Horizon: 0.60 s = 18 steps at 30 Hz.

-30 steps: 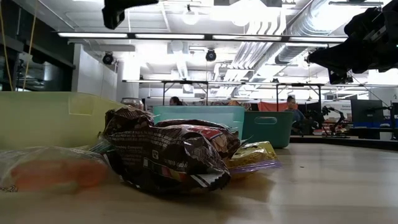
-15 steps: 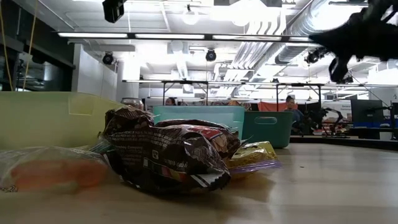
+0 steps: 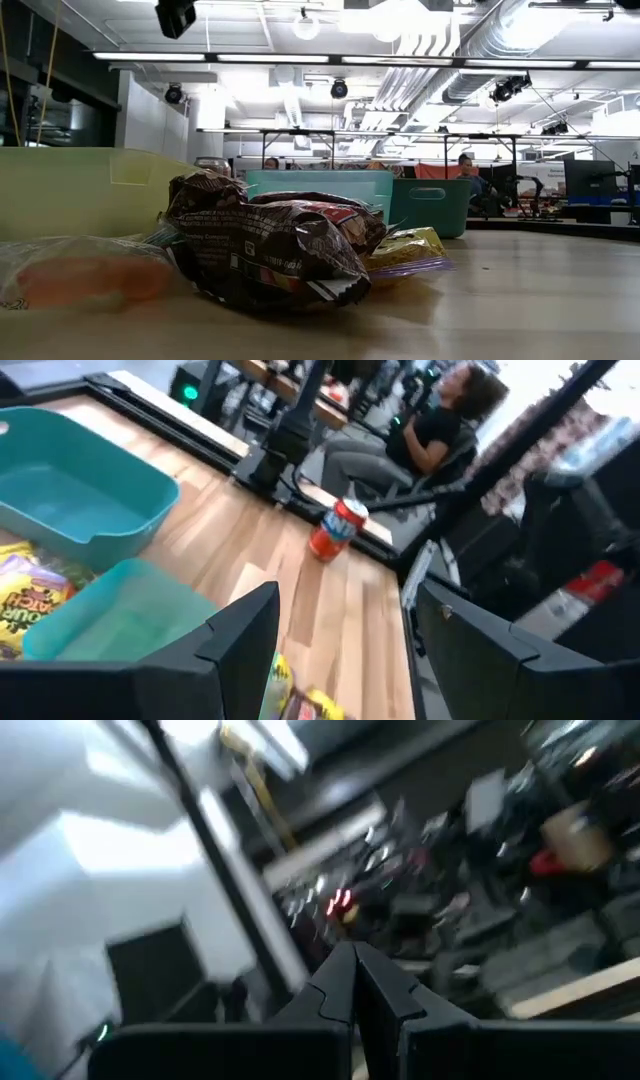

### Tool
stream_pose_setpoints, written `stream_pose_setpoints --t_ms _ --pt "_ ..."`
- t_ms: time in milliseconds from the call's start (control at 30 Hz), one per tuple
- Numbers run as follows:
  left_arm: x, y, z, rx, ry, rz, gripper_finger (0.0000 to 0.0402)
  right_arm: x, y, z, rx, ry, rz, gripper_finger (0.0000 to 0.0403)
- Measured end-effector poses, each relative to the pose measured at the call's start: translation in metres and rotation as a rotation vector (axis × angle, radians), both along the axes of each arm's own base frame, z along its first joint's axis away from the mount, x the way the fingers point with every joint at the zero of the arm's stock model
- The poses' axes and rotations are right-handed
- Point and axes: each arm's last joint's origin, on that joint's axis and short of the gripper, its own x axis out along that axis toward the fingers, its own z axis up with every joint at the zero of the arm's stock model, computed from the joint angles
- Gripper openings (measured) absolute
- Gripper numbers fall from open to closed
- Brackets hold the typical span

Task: Sort candy
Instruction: Put the brown chocolate bar into the yellow bin

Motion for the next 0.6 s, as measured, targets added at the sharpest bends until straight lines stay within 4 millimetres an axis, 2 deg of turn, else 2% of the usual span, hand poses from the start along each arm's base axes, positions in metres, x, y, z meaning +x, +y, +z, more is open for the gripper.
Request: stream_pose_setpoints --t_ms 133,300,433,533,600 --pt "-0.017 0.004 0.005 0.043 0.016 -0.028 0.0222 0.056 0.019 0.024 -0.099 0.147 0.020 0.0000" --pt "-0.042 0.012 0.010 0.088 0.037 -0.043 0.0222 0.115 0.027 0.031 -0.042 0.551 0.028 0.0001" --pt "-0.058 0.016 0.011 0.133 0.057 -0.054 0.0222 0.146 0.044 0.019 -0.023 0.919 0.066 0.0018" --pt "-0.065 0.019 0.012 0.172 0.064 -0.062 0.0222 0.163 0.069 0.007 -0.021 1.108 0.162 0.0055" --pt "-0.068 0.019 0.011 0.196 0.075 -0.065 0.0222 0.174 0.090 -0.008 -0.030 1.223 0.212 0.0086"
